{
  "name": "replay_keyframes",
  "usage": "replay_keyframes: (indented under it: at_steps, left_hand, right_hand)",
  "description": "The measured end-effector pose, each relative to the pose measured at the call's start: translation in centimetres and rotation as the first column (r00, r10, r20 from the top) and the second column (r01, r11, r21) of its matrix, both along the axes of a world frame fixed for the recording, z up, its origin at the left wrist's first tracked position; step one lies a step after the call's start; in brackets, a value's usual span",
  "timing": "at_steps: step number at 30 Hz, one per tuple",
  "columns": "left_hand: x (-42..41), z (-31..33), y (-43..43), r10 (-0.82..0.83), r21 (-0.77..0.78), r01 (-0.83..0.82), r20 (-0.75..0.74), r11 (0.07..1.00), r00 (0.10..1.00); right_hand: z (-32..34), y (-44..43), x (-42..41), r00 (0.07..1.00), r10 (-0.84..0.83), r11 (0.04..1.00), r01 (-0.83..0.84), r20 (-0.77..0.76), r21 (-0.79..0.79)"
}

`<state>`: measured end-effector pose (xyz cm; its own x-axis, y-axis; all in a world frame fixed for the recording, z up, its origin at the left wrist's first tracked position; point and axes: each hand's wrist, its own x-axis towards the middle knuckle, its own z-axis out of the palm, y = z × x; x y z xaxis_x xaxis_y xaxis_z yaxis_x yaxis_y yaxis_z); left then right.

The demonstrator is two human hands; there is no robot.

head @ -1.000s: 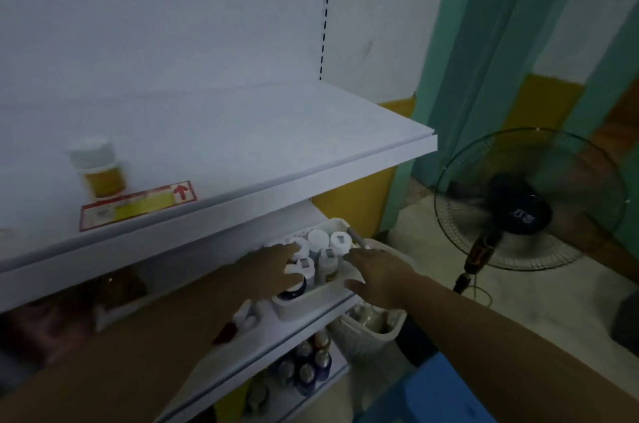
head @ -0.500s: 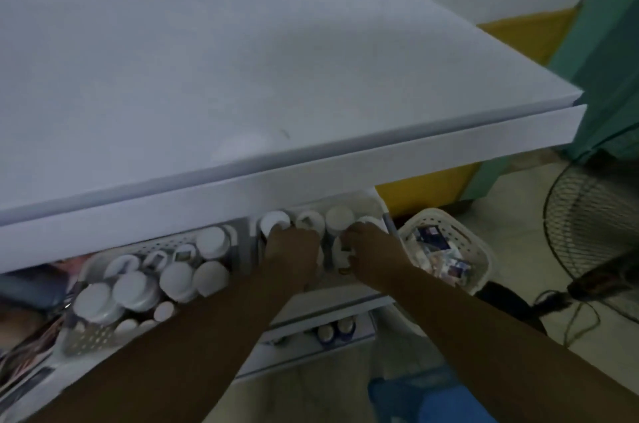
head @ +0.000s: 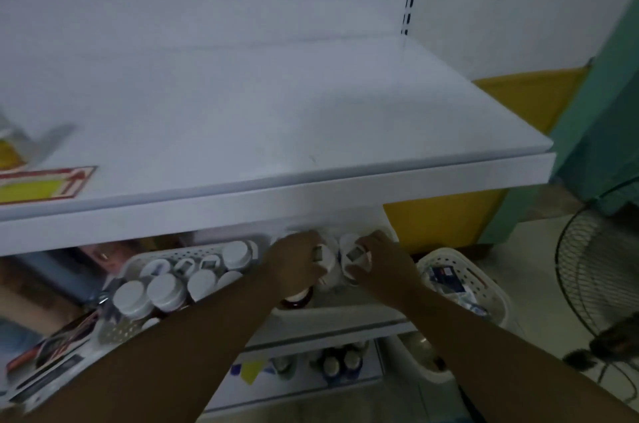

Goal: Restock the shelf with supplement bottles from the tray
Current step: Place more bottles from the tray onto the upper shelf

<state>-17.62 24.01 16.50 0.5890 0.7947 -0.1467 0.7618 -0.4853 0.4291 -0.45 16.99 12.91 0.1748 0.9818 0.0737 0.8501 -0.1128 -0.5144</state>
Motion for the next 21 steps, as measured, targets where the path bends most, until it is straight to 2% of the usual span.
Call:
replay_keyframes:
  at_steps: [3,7,11,15,18,21]
  left_hand:
    - [-2.8,3.9,-1.0,0.082,-0.143,-0.051,0.220,0.988,0.972]
    - [-7.0,8.5,-3.5,0.123,-0.224,-0.047,0.334,0.973,0.934]
    - [-12.1,12.1,-6.9,0.162,-0.233,-0.069,0.412,0.970,0.896]
    - [-20.4,16.1,-12.1,0.174,-0.104,-0.143,0.438,0.984,0.882]
    - [-26.7,19.0,-15.5,0.297,-0.118,-0.279,0.547,0.953,0.783]
    - [-32.1,22.1,-18.4,0.401,-0.241,-0.327,0.669,0.914,0.626]
  right_hand:
    - [3.5,-1.1,-1.0,0.989,-0.023,0.999,0.027,-0.148,0.029]
    - [8.3,-3.7,-3.9,0.916,0.011,1.000,-0.009,-0.402,0.008]
    - [12.9,-6.9,-9.3,0.781,0.094,0.995,-0.054,-0.618,0.084]
    - [16.9,-9.9,-18.0,0.705,0.181,0.983,-0.129,-0.686,0.128]
    - [19.9,-11.3,-24.7,0.652,0.285,0.958,-0.223,-0.703,0.182]
    - [23.1,-12.4,-31.0,0.579,0.382,0.921,-0.306,-0.720,0.243]
